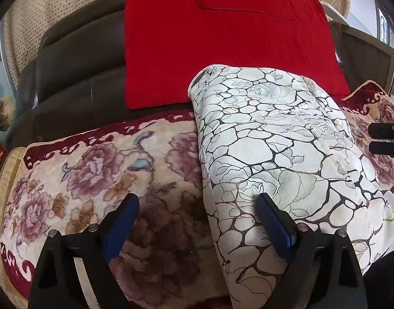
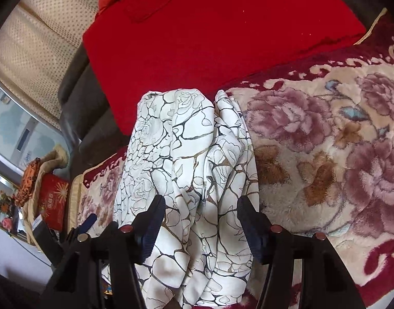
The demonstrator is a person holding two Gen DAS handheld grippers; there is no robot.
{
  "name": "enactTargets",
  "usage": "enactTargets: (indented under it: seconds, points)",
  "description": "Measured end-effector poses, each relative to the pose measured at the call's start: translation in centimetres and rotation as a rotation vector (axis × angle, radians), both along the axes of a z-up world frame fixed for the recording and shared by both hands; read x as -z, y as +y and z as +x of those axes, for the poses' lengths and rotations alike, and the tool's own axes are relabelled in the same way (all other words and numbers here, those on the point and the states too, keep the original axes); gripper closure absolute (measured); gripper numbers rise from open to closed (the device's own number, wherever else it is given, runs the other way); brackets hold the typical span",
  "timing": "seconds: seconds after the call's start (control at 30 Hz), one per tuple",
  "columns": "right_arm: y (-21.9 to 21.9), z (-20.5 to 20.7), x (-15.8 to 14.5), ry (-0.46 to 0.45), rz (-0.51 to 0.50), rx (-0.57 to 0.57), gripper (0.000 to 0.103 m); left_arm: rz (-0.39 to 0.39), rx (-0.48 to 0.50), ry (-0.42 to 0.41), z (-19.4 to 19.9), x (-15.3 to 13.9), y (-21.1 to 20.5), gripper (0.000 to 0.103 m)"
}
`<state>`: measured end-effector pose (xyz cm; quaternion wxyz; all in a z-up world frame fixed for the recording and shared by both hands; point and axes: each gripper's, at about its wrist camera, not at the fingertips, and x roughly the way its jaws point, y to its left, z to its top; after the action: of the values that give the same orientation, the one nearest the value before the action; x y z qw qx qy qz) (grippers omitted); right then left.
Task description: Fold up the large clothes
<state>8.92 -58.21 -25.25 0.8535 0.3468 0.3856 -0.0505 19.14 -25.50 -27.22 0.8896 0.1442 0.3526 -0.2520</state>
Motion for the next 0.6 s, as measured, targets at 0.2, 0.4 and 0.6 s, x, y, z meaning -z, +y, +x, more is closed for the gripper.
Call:
enactTargets:
  seconds: [0.2, 0.4, 0.6]
  points:
    - [-0.7, -0.2, 0.1, -0.034, 0.050, -0.023, 0.038, -0.032, 0.023, 0.121, 1.5, -1.6, 0.9, 0.011]
    - [-1.6, -0.2, 0.4, -0.056, 0.090, -0.035, 0.032, -0.184, 0.049, 0.245, 4.1, -3.3, 0.8, 0.011]
    - [-2.9, -0.1, 2.1, -0.031, 0.126, -0.018, 0.031, -0.105, -0.005, 0.235, 4.9, -0.6, -0.2, 0.011]
